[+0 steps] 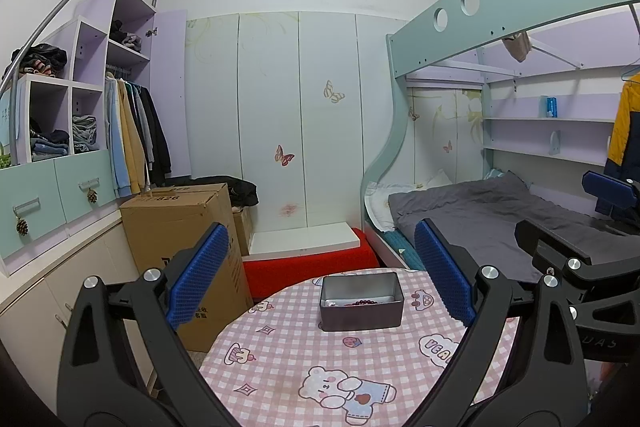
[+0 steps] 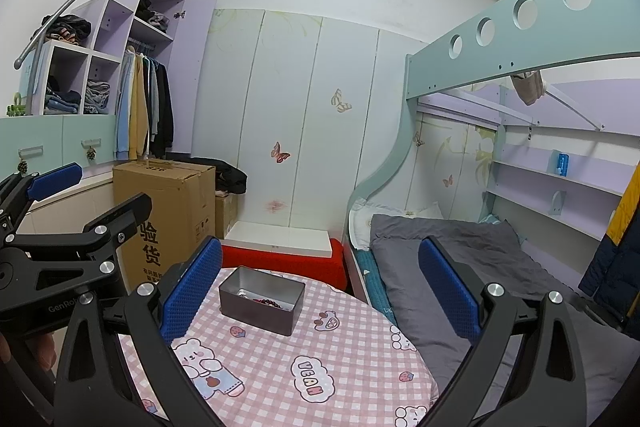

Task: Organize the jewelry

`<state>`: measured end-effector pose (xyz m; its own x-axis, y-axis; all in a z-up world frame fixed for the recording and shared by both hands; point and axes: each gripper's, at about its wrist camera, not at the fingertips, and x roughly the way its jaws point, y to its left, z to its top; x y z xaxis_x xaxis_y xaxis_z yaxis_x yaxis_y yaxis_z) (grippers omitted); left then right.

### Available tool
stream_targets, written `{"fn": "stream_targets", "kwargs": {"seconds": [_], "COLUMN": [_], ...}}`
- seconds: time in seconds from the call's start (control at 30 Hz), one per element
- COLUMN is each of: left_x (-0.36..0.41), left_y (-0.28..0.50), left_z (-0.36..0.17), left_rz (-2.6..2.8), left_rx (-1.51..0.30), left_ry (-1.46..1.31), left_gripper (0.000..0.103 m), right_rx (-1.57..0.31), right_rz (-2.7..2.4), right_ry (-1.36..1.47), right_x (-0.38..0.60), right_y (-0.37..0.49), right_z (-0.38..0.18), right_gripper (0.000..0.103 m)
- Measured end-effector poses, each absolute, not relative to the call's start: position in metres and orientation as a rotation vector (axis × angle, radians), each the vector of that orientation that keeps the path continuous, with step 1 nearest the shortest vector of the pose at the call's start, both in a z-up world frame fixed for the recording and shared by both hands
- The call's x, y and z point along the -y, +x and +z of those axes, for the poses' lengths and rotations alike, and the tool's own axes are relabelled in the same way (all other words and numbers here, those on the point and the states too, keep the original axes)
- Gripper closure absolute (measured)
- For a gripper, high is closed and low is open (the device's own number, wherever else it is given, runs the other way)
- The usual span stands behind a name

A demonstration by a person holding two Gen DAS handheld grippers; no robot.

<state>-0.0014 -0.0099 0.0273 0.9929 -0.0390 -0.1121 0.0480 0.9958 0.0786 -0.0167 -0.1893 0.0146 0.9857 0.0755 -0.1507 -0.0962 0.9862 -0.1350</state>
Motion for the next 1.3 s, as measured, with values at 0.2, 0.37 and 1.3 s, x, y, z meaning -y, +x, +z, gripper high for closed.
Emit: {"fn": "stream_targets", "kwargs": {"seconds": [0.2,0.37,1.3], "left_x": [0.01,0.01,0.012], "left_y": [-0.002,-0.002,0.018], "left_z": [0.027,0.027,0.013], "left_rz": [-0.044,-0.044,-0.05], "left_rx": [-0.111,-0.112,-0.171], "left_ry": [0.082,0.081,0.082], "left_gripper": [0.01,0.01,0.01], "right_rx": [-0.146,-0.146,-0.199], "right_rz": [0.087,0.087,0.08], "right_ry": [-0.142,-0.143,-0.142], "right_x": [0.19,0.19,0.197], "right_y": [-0.017,-0.016,0.001], "right_z": [0.015,0.015,0.006], "right_gripper": [0.008,0.008,0.008]}}
